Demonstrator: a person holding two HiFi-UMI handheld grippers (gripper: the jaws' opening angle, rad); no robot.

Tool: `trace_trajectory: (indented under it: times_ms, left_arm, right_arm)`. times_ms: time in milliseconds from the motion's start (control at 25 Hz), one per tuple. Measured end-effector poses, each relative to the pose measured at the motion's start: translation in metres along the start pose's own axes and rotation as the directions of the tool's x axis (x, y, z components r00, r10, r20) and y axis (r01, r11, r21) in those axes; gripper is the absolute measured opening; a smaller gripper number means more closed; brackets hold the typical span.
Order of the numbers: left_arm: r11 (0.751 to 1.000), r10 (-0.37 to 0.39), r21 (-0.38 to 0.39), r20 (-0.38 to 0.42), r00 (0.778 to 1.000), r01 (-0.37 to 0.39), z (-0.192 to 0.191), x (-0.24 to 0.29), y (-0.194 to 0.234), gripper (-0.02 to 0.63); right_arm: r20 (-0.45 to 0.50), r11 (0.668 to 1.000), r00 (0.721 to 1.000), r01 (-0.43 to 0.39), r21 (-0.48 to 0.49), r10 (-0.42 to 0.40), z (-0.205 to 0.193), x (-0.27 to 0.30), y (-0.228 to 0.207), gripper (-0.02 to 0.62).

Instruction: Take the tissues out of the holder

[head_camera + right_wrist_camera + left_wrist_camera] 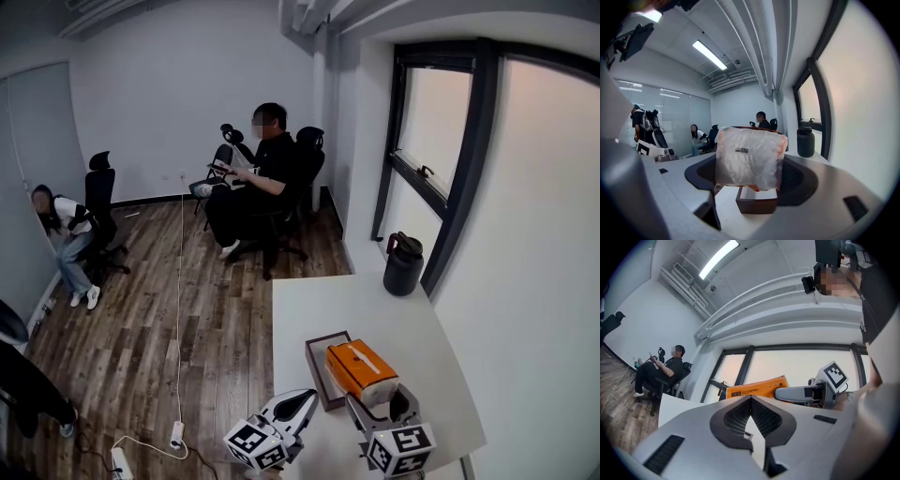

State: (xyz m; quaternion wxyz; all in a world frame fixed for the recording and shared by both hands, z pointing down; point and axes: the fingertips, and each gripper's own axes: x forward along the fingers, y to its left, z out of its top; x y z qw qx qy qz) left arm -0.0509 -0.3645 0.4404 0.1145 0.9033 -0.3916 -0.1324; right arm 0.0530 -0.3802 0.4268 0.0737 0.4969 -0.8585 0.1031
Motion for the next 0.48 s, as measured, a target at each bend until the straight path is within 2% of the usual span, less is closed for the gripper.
trace_trajectory:
  times_ms: [280, 480]
  left_arm:
    - [1.0, 0.011, -0.012, -0.014, 1.0, -0.011, -0.004, -0.001, 0.004, 0.005]
    - [1.0, -0.015, -0.012, -0.004, 1.0, 0.015, -0.009, 0.011, 0.003, 0.005]
  right_arm:
    - [-0.008, 1.0, 1.0, 0.005, 0.011, -0.005, -0.007, 0.002, -0.002, 0.351]
    - [-0.003, 1.0, 1.0, 0.013, 0.007, -0.013, -0.004, 0.002, -0.011, 0.351]
